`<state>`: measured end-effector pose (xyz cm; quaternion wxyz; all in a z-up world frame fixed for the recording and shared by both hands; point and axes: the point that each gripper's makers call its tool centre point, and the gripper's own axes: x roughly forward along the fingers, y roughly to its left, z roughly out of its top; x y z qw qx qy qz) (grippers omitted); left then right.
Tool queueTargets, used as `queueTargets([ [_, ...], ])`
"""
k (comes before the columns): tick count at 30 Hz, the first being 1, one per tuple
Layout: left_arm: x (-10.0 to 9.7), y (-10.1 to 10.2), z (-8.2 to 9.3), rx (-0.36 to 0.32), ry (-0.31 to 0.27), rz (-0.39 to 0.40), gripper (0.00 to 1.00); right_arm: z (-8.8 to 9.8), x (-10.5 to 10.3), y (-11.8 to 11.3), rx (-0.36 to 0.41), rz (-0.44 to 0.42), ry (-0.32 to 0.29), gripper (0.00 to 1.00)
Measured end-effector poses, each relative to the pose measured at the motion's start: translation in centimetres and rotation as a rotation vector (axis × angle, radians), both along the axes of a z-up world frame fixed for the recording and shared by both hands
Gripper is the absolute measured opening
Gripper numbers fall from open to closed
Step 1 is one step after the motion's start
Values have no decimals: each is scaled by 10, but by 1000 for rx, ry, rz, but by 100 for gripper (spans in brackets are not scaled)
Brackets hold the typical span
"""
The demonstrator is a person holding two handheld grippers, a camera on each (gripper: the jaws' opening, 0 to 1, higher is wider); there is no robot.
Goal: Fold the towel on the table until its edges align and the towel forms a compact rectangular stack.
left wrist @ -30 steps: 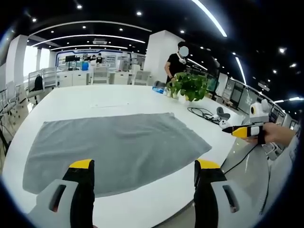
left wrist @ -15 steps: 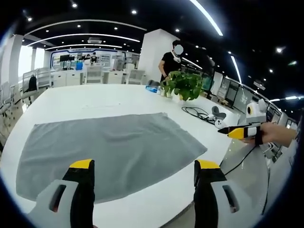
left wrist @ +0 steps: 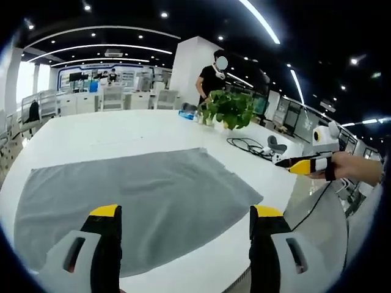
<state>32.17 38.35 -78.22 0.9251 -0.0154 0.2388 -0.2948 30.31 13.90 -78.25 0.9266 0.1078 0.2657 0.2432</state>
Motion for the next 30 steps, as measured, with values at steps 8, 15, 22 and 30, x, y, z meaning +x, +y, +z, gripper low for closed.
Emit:
queueTargets([
  [8,9,-24,-2,-4,3,-40,88,5,18,-9,-13,18,-19,87],
  [15,17,-35,-4,1,7,-38,88,2,36,-13,-19,50,-16,87],
  [22,23,-42,-9,3,18,-23,88,-2,57,-16,-12,80,-14,87],
  [30,28,-64,-7,12,23,-40,88,-2,84,-21,-15,111,-24,86],
])
